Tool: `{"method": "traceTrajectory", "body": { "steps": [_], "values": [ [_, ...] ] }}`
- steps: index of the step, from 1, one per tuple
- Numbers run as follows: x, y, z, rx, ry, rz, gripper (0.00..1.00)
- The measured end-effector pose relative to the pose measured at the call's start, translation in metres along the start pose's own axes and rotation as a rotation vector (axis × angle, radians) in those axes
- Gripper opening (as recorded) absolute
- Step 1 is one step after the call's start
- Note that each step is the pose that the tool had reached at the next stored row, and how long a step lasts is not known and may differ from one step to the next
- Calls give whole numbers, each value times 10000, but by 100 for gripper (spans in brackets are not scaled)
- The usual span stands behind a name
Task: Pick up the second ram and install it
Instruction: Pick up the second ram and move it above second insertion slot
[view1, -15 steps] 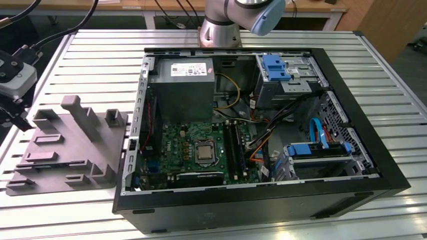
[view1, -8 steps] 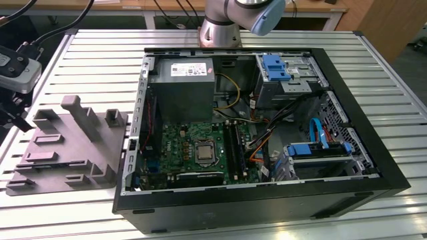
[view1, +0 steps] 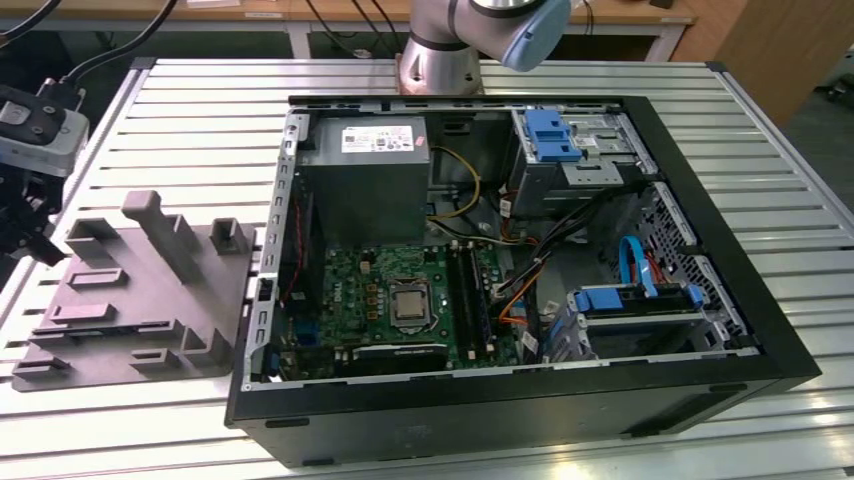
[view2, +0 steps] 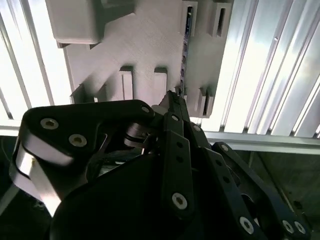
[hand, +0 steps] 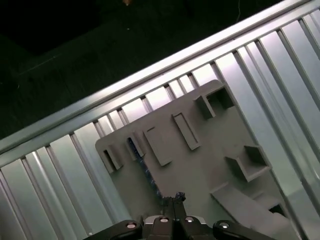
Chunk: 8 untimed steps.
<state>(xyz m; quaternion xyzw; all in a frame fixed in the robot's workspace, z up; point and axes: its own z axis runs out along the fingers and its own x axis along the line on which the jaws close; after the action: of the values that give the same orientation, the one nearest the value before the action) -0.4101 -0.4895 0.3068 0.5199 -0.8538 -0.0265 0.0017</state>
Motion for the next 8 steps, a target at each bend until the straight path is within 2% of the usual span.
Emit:
{"method": "traceTrajectory", "body": {
  "steps": [8],
  "values": [
    [1, -1, 26, -35, 67, -1449, 10]
  ]
}}
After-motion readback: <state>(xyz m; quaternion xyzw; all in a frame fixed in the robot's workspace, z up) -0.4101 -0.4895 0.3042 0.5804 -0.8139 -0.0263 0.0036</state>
